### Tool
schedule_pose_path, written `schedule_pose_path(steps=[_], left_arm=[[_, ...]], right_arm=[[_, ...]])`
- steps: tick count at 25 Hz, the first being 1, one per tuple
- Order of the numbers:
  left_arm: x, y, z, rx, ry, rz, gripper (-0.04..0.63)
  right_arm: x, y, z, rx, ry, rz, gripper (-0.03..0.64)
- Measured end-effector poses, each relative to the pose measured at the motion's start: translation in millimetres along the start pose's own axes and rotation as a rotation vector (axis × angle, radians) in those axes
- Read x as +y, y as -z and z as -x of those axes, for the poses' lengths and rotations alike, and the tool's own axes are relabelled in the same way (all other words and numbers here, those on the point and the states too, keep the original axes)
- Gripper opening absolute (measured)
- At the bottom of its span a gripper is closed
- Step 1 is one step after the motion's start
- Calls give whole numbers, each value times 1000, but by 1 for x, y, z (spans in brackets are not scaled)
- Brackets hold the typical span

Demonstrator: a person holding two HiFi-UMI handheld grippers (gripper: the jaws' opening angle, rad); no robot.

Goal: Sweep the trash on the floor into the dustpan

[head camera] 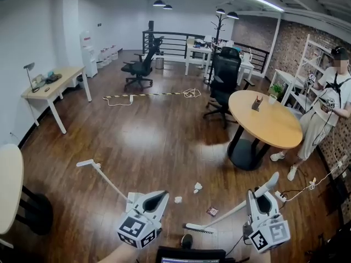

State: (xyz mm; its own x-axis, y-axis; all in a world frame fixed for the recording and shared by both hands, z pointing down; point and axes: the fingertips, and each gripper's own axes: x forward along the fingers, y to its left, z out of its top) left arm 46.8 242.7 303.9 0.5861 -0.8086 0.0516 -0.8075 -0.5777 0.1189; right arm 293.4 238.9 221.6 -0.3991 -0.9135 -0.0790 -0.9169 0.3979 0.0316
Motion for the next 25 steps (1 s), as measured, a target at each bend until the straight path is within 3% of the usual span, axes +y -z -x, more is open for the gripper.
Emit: schedule_pose_path(steps=[12, 25], left_arm=[[39, -27, -83, 8, -90, -50, 2], [81, -38, -197, 63, -128, -69, 2]], right_arm=[[-53, 8, -83, -25, -61, -28, 121], [-132, 23, -183, -22, -89, -70, 121]])
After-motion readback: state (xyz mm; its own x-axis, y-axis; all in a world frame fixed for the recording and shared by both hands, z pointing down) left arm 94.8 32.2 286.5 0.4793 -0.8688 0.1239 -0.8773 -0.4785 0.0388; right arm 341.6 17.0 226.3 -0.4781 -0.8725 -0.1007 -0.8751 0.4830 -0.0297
